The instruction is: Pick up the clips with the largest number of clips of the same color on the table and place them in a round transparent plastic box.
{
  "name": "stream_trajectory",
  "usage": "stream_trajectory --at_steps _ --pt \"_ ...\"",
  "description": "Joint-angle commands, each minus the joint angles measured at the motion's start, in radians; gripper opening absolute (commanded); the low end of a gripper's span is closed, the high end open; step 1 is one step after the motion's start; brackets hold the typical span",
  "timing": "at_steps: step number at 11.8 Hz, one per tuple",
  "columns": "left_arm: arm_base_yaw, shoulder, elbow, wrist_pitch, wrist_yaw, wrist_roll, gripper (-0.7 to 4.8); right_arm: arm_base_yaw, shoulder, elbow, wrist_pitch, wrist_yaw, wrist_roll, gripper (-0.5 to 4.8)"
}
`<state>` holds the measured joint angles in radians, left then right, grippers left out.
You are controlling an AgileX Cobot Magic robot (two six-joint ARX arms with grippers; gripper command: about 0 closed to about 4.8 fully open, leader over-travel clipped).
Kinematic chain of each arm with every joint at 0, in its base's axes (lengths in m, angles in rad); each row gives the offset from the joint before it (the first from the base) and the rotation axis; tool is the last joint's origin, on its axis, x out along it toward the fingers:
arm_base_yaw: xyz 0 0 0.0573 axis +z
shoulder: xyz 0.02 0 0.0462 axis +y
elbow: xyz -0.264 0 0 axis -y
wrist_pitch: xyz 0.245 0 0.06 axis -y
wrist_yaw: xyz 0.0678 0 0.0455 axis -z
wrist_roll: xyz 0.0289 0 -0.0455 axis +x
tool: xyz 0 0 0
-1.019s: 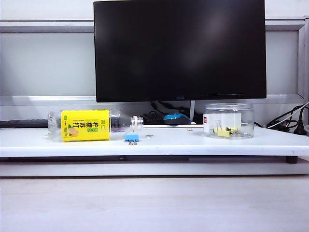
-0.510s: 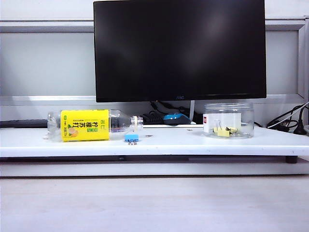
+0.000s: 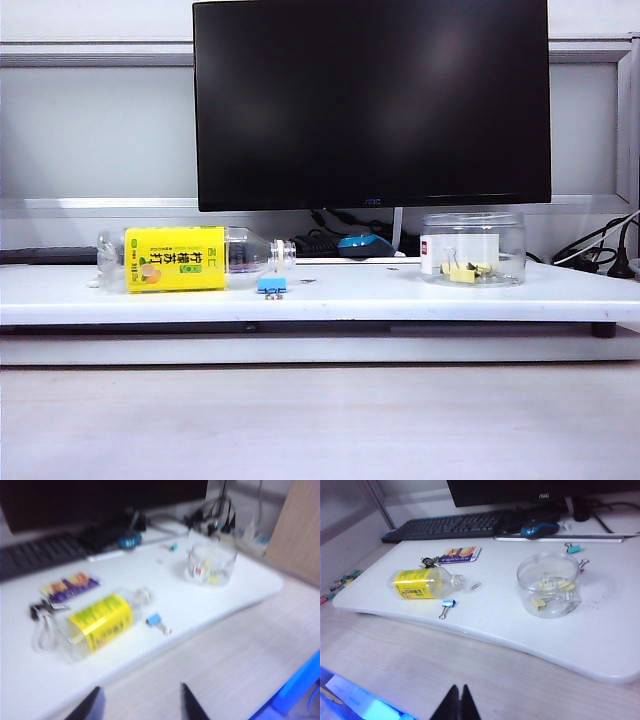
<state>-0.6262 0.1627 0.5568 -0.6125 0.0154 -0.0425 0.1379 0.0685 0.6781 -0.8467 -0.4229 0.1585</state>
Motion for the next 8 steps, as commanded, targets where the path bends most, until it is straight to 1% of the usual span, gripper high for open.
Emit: stream_trajectory --at_steps 1,2,3,4,5,8 --pt "0.0 -0.001 -0.137 0.143 -0.132 -0.007 2.06 0.0 0.002 -0.076 0.082 0.027 0.014 0.13" --pt "0.0 -0.001 -0.172 0.166 -0.133 -0.022 2.06 0.0 0.002 -0.104 0.111 0.102 0.037 0.13" --pt "0.0 -0.002 -0.194 0.175 -0.132 -0.045 2.06 0.0 0.002 -0.139 0.146 0.134 0.065 0.13" --pt "0.0 -0.002 -0.21 0.196 -0.132 -0.045 2.06 0.001 0.002 -0.167 0.208 0.134 0.126 0.13" --pt "0.0 -0.002 -0.232 0.257 -0.132 -0.045 2.06 0.0 0.002 -0.203 0.294 0.137 0.174 0.13" --pt "0.0 -0.002 -0.277 0.359 -0.132 -0.036 2.06 0.0 0.002 -0.283 0.463 0.138 0.225 0.13"
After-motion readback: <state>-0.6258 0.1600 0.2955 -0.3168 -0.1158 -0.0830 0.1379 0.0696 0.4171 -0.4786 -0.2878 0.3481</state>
